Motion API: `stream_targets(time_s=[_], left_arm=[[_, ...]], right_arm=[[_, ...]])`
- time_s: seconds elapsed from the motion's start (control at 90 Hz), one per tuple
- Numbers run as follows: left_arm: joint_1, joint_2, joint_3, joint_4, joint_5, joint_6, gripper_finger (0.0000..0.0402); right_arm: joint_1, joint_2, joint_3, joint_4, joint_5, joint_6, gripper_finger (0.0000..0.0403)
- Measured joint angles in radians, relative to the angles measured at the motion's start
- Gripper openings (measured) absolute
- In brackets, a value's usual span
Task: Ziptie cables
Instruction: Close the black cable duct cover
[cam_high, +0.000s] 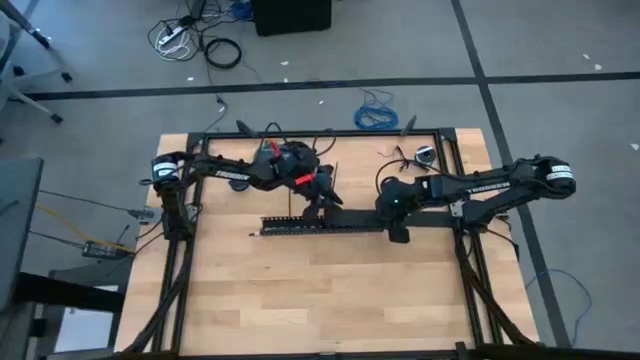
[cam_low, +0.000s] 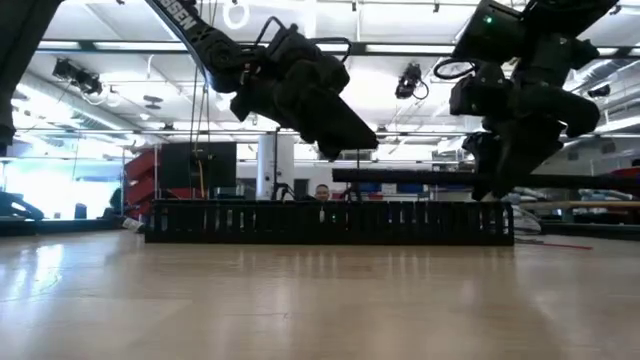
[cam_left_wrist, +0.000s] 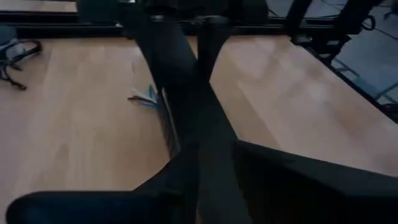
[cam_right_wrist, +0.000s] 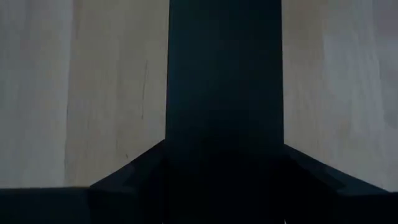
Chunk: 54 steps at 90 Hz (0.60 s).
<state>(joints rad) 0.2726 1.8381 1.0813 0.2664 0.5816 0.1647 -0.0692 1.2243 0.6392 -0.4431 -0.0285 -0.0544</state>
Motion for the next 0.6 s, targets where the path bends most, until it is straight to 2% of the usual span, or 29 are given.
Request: stream_targets(time_s=[0.422, 0.6], left_arm=[[-0.038, 0.007, 0.0, 0.026, -0.008, -0.024, 0.0088], [-0.053, 0.057, 0.0, 0.059, -0.015, -0.038, 0.0088]], right_arm=[[-0.006, -0.001, -0.055, 0.096, -0.025, 0.01, 0.023], [-0.006, 0.0, -0.056, 0.09, -0.025, 0.001, 0.0228]])
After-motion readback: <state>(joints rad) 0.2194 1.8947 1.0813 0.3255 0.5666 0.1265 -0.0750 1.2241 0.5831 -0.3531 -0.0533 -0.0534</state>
